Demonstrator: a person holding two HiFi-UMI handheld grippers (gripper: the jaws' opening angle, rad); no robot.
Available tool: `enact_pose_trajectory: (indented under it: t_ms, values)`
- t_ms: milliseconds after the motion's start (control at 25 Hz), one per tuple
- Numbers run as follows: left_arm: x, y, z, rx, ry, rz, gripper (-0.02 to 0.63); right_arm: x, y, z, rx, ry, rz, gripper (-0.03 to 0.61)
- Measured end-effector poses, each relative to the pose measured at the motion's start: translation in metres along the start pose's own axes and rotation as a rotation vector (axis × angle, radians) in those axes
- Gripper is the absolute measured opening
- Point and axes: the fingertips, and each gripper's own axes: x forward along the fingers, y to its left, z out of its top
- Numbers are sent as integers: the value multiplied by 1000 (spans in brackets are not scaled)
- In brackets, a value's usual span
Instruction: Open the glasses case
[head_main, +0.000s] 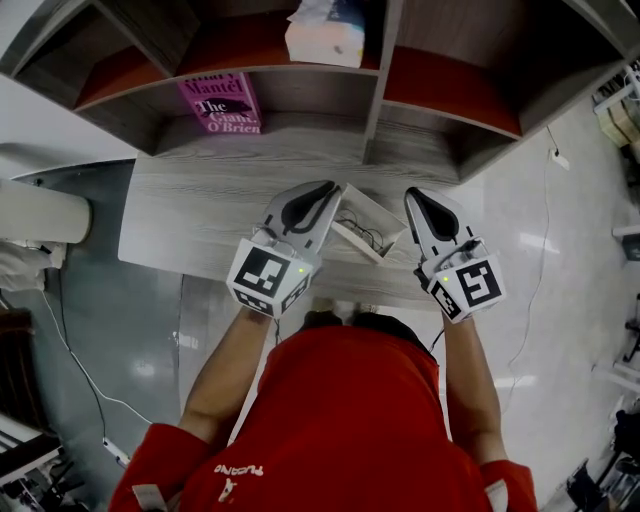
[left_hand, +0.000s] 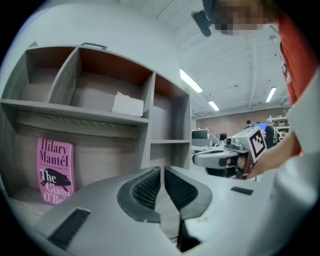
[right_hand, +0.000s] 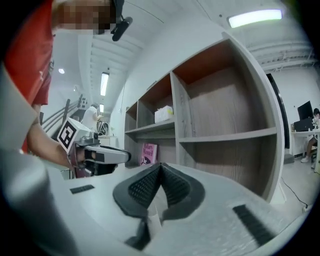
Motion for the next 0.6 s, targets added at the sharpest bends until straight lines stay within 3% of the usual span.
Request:
enact_pose_trajectory:
  t_ms: [400,600]
  values:
    - [-32,-14,71,56,-206,54,11,-18,43,68,-68,-161,53,6]
    - [-45,-20,67,63,-181,60,9,-28,50,75,-52,-191,53,5]
